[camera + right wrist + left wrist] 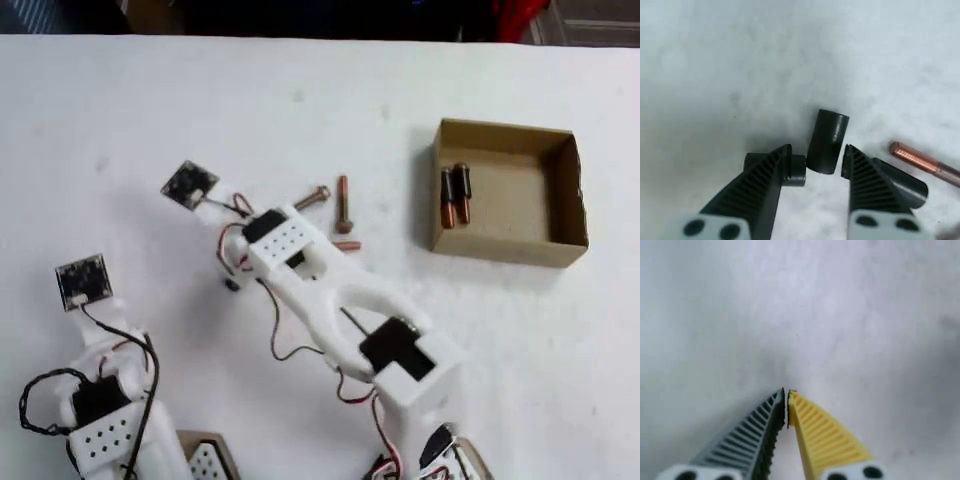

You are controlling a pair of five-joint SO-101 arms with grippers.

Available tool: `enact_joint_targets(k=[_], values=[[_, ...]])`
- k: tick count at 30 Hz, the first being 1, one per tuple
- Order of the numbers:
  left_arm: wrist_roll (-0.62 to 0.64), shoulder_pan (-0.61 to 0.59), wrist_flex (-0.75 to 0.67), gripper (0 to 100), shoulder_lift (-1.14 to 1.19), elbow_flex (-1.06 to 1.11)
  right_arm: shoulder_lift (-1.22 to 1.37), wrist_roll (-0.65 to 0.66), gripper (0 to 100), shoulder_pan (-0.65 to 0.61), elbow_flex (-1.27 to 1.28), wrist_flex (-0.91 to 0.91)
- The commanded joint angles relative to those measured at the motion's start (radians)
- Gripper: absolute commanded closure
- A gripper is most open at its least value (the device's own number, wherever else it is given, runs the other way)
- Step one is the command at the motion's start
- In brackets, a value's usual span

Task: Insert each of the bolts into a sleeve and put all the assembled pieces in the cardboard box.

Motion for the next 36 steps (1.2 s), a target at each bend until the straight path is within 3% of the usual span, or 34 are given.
enact_joint_targets(k=[1, 14, 23, 27, 36], values=[[-0.011, -0.004, -0.014, 95, -0.010, -0.048, 0.031, 0.008, 85.2, 0.013, -0.103, 0.042], [-0.011, -0.002, -0.017, 95, -0.010, -0.046, 0.309, 0.008, 85.6, 0.035, -0.517, 0.312], [-0.075, -0.002, -0.017, 95, -0.010, -0.046, 0.487, 0.008, 93.8, 0.042, -0.786, 0.473], [-0.077, -0.002, -0.017, 95, -0.010, -0.046, 0.524, 0.008, 98.5, 0.042, -0.867, 0.530], [-0.077, -0.001, -0.017, 95, -0.010, -0.044, 0.475, 0.008, 98.2, 0.058, -0.956, 0.656]])
